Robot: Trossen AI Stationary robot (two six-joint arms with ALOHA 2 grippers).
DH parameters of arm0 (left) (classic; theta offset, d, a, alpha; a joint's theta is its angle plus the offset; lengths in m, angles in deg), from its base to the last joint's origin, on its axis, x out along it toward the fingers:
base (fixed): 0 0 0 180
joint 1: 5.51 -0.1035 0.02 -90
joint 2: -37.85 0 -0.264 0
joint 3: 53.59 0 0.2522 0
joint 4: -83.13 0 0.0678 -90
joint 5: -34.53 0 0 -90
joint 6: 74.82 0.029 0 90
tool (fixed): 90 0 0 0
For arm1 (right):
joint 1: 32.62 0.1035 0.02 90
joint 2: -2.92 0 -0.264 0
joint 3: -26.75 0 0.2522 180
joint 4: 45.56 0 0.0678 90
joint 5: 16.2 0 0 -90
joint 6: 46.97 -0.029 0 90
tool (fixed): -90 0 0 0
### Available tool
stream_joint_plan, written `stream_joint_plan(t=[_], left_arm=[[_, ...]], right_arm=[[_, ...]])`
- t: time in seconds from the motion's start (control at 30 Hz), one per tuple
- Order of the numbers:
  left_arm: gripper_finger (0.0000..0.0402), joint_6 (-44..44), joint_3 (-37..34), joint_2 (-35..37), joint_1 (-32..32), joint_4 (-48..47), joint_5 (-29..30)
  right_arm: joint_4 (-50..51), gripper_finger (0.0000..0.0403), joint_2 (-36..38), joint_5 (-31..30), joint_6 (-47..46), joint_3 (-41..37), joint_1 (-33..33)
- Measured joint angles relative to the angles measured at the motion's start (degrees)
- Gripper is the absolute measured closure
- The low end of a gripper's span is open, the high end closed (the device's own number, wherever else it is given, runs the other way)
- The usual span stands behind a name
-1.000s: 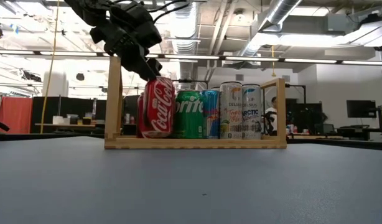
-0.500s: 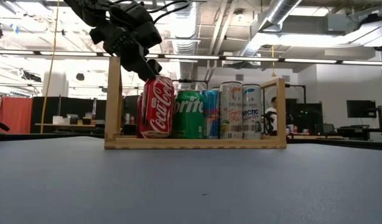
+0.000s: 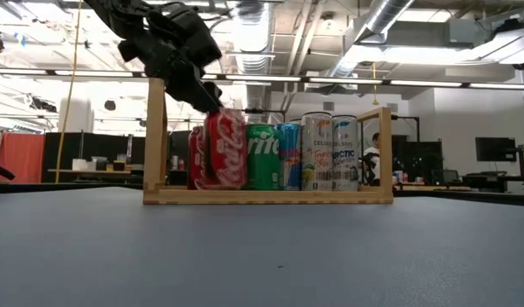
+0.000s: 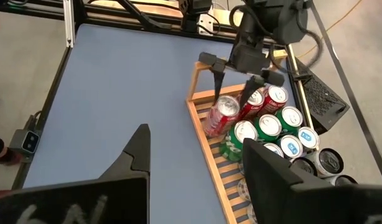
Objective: Place canned beverage on shelf
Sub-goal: Put the red-white soda can on the shelf aligned with the other red-white soda cans
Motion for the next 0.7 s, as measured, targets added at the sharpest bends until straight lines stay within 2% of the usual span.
stream_joint_plan(t=[0.13,0.5,0.7], left_arm=[[0.0165,-0.25,-0.15,0.12,1.4,0.05,2.33],[0.0165,-2.42,-0.29,0.01,1.69,-0.4,2.35],[0.0165,-9.0,-0.35,-0.01,1.78,-0.8,6.0]], right_arm=[[-0.08,0.0243,-0.02,-0.01,0.01,0.07,-0.02],[-0.17,0.0243,-0.02,0.02,-0.02,0.07,-0.09],[-0.17,0.0243,-0.02,0.02,-0.02,0.07,-0.09]])
